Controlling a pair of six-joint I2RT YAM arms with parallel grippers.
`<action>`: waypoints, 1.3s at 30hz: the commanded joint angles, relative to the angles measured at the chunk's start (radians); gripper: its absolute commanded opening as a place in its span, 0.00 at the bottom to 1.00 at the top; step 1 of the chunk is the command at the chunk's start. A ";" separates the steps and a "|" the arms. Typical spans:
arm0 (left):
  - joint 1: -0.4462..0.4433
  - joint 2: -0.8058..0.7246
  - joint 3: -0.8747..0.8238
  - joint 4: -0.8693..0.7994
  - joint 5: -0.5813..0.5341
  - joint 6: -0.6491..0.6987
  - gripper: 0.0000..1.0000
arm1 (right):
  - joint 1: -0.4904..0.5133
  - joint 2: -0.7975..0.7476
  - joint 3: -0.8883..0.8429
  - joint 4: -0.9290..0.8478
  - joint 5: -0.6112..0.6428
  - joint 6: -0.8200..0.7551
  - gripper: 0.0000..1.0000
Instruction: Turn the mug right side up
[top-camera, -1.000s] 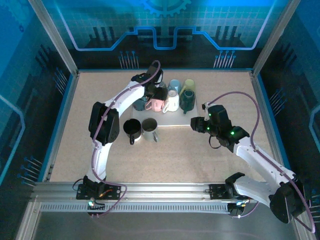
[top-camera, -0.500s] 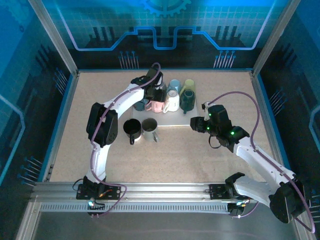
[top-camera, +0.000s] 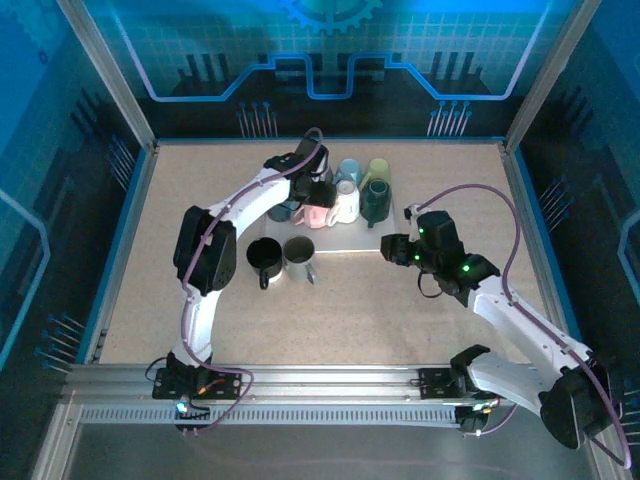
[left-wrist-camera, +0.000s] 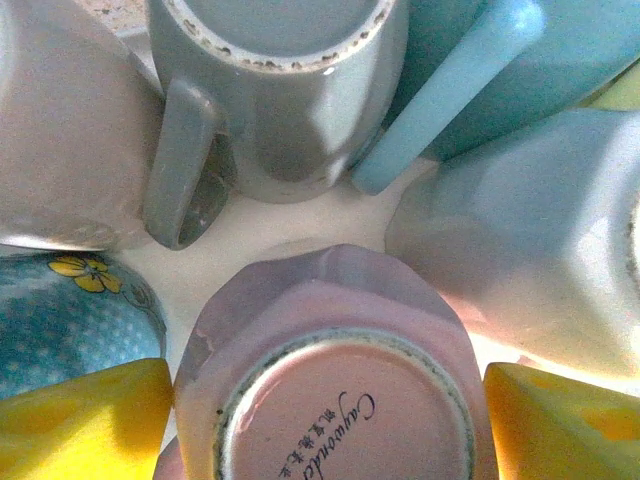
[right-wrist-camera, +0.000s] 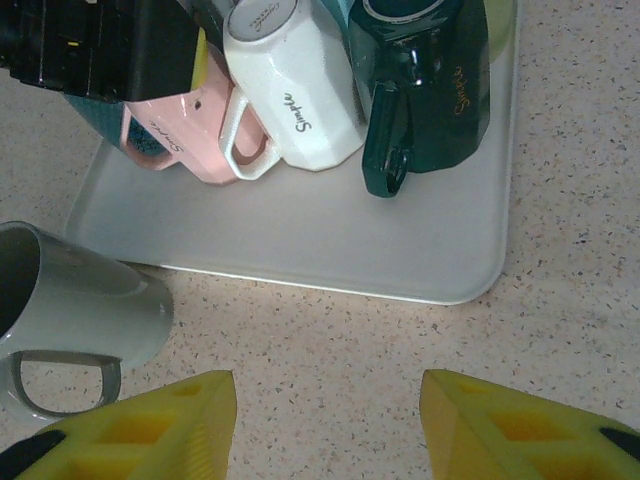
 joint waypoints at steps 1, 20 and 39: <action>-0.008 -0.007 -0.032 -0.061 0.033 -0.015 0.82 | -0.014 -0.023 -0.013 0.027 -0.014 0.006 0.53; -0.008 -0.008 -0.039 -0.074 -0.001 -0.019 0.54 | -0.014 -0.051 -0.014 0.018 -0.019 0.009 0.52; -0.008 -0.271 0.044 -0.071 0.008 -0.112 0.50 | -0.013 -0.157 0.018 -0.023 -0.035 0.020 0.51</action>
